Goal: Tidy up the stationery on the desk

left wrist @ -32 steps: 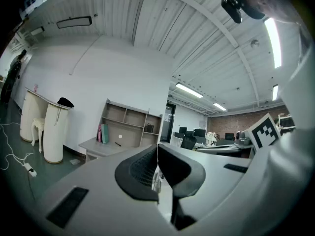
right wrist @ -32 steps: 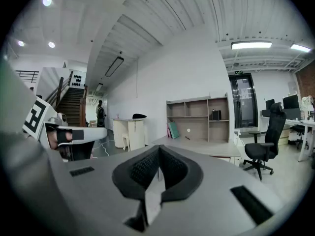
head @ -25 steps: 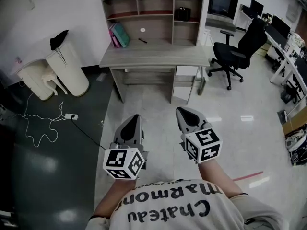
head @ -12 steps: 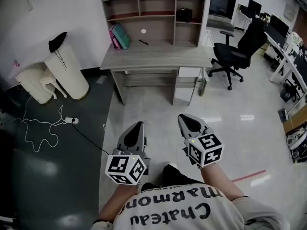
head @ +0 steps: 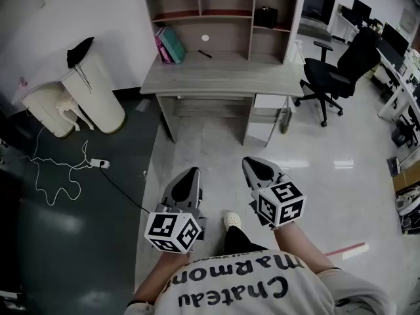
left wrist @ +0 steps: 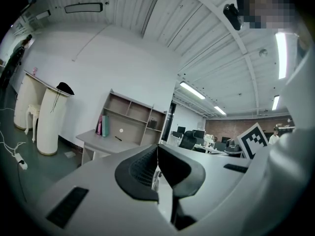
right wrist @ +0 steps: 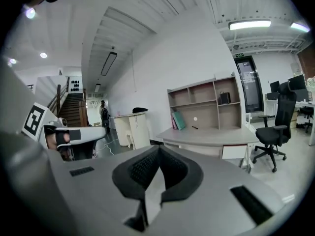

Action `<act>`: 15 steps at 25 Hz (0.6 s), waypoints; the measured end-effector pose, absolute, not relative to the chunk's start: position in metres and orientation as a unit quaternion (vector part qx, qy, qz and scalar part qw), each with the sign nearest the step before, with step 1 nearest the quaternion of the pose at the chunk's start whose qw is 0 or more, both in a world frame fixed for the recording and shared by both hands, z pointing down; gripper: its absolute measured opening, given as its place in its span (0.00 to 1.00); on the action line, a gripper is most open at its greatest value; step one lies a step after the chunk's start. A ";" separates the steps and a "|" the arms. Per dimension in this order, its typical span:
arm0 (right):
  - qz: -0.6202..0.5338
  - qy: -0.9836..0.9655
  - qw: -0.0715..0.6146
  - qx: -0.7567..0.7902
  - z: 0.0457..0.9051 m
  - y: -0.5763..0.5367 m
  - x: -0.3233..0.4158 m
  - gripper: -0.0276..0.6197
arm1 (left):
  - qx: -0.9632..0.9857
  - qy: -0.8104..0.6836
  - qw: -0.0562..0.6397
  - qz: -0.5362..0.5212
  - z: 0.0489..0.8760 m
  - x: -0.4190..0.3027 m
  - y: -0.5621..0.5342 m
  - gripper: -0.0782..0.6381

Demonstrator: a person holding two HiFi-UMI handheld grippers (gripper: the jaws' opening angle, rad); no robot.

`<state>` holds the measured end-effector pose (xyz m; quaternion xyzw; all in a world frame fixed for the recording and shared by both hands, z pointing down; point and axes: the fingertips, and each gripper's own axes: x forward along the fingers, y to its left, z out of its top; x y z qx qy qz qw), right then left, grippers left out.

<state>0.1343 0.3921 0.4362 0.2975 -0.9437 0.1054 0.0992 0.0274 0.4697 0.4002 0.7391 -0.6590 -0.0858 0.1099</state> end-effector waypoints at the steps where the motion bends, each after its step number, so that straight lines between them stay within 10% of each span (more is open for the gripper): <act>1: 0.105 -0.944 0.098 0.296 0.434 0.381 0.131 0.06 | 0.740 -0.658 0.107 -0.087 0.398 0.025 0.459 0.13; 15: 0.092 -0.959 0.090 0.253 0.405 0.218 0.074 0.06 | 0.735 -0.666 0.088 -0.093 0.369 -0.010 0.298 0.13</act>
